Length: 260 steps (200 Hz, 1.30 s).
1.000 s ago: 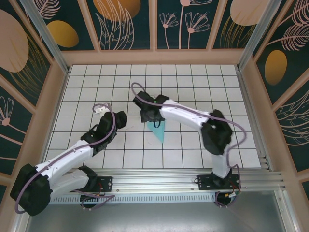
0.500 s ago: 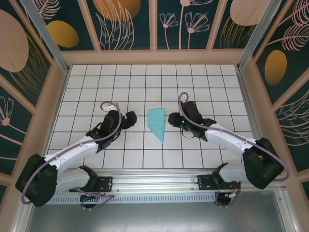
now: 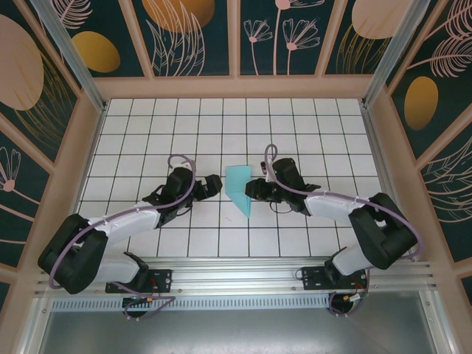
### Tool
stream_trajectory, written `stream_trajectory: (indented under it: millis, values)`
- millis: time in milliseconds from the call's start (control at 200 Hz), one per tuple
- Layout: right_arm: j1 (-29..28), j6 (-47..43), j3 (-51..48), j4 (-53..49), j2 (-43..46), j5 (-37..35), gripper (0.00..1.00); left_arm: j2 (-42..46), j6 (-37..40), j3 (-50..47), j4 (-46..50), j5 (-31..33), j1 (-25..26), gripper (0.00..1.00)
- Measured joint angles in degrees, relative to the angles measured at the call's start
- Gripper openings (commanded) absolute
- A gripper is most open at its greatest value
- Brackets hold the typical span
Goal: Fold a paper plane with a square sheet of paper (pick it up from the middle)
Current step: Fold the wing for the fifth time at the center of the table.
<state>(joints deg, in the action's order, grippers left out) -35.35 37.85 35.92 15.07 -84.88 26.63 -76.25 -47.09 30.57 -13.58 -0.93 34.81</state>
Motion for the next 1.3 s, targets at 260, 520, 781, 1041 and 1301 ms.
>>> stream_trajectory:
  millis: [260, 520, 781, 1041, 1301]
  values:
    - [0.04, -0.68, 2.27, -0.02, -6.73, 2.12, 0.23, -2.1, -1.18, 0.92, -0.81, -2.34, 0.0, 0.98]
    - [1.81, -1.51, 2.25, 0.52, -9.38, 2.03, 0.24, -3.56, -1.16, 1.7, -1.09, -4.87, 0.0, 0.98]
    - [3.13, -1.09, -0.57, 4.28, -11.93, 2.45, 0.24, -6.6, -1.44, 2.51, -3.45, -9.09, 0.0, 0.95]
    - [3.41, -1.05, -1.57, 6.19, -11.93, 3.04, 0.24, -11.1, -2.99, 4.52, -5.46, -12.96, 0.0, 0.89]
    - [3.43, -1.05, -2.03, 7.13, -11.93, 3.02, 0.24, -15.45, -4.94, 7.41, -7.98, -16.59, 0.0, 0.85]
